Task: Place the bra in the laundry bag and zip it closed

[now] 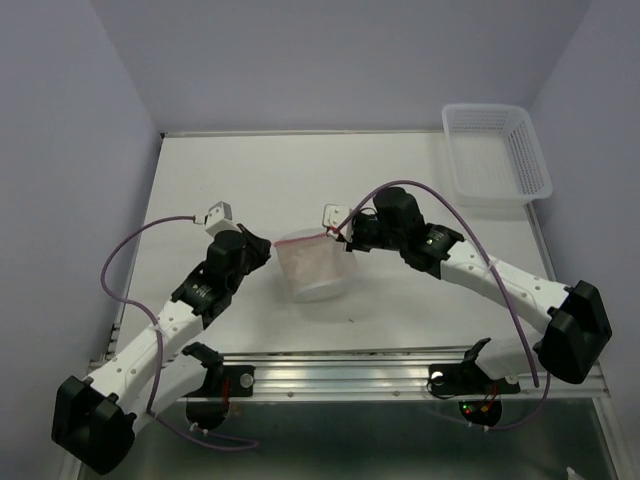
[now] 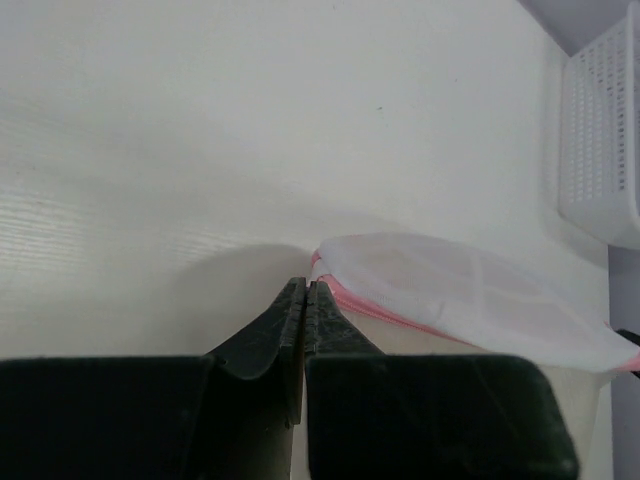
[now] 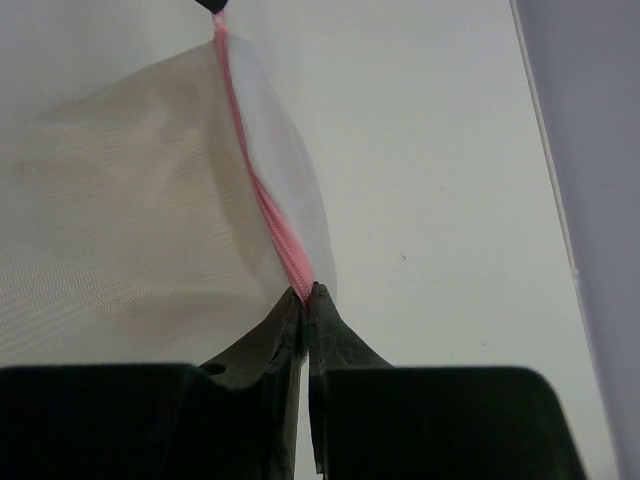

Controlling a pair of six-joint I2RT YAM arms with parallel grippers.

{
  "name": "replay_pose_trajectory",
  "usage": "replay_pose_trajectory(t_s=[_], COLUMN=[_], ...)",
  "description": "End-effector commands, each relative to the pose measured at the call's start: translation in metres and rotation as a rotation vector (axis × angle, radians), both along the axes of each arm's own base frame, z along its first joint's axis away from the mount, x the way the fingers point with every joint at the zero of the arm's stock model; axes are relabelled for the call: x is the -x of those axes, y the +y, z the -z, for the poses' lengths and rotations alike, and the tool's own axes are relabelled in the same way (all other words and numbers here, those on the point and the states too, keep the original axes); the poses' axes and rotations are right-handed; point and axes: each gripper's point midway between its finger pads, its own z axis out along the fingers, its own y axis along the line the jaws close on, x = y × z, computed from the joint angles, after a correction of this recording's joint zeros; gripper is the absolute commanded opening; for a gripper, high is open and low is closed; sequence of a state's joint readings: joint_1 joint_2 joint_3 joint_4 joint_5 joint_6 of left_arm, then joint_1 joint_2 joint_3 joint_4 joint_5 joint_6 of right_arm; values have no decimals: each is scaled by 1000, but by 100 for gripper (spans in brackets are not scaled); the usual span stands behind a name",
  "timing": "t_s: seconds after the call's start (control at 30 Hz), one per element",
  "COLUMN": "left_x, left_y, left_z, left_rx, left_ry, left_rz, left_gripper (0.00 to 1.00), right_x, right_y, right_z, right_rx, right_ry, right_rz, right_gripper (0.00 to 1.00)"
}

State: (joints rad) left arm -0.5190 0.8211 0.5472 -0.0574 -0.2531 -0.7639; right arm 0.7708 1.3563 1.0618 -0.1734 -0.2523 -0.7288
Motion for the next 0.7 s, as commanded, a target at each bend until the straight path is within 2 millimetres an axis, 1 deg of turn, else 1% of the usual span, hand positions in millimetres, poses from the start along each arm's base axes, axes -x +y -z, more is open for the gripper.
replay_pose_trajectory(t_s=[0.0,0.03,0.07,0.1,0.13,0.17,0.27,0.3,0.33,0.37,0.4,0.43,0.47,0.5,0.53,0.57,0.6,0.63,0.67], left_x=[-20,-22,-21,-27,-28,-31,-40,-44,-52,-57,-65,-72,-85,-94,-102,-118,-125,-131,-140], left_y=[39,40,42,44,43,33,18,11,8,6,4,1,-3,-3,-4,-6,-10,-11,-13], left_z=[23,25,33,29,30,18,-4,-15,-35,-43,-42,-53,-64,-74,-81,-95,-105,-112,-134], left_rx=[-13,-1,2,33,40,71,80,85,54,46,24,20,6,-6,-22,-41,-42,-46,-47], left_ry=[-2,-8,-3,-26,-39,-82,-164,-195,-239,-252,-244,-272,-293,-317,-326,-348,-368,-383,-426], left_rz=[-187,-187,-184,-186,-165,-115,-27,11,34,41,51,60,63,54,51,50,70,71,73], left_gripper=[0,0,0,0,0,0,0,0,0,0,0,0,0,0,0,0,0,0,0], right_x=[-14,-13,-11,-9,-8,-8,-19,-23,-30,-35,-44,-53,-67,-77,-83,-93,-101,-105,-112], right_y=[-15,-16,-17,-16,-16,-16,-15,-14,-9,-7,-5,-3,-1,-3,-1,1,-2,0,-3], right_z=[-46,-46,-45,-47,-47,-46,-43,-44,-43,-43,-48,-53,-50,-51,-53,-56,-62,-66,-69], right_rx=[-114,-116,-117,-124,-126,-124,-106,-105,-93,-88,-90,-100,-65,-46,-34,-9,-7,-7,3], right_ry=[-106,-106,-103,-104,-102,-100,-114,-122,-134,-149,-179,-210,-239,-259,-276,-309,-334,-352,-372], right_rz=[50,51,44,37,34,35,64,68,68,70,86,108,129,147,152,158,173,177,184], right_gripper=[1,1,1,1,1,1,1,1,1,1,2,2,3,4,5,6,8,9,11])
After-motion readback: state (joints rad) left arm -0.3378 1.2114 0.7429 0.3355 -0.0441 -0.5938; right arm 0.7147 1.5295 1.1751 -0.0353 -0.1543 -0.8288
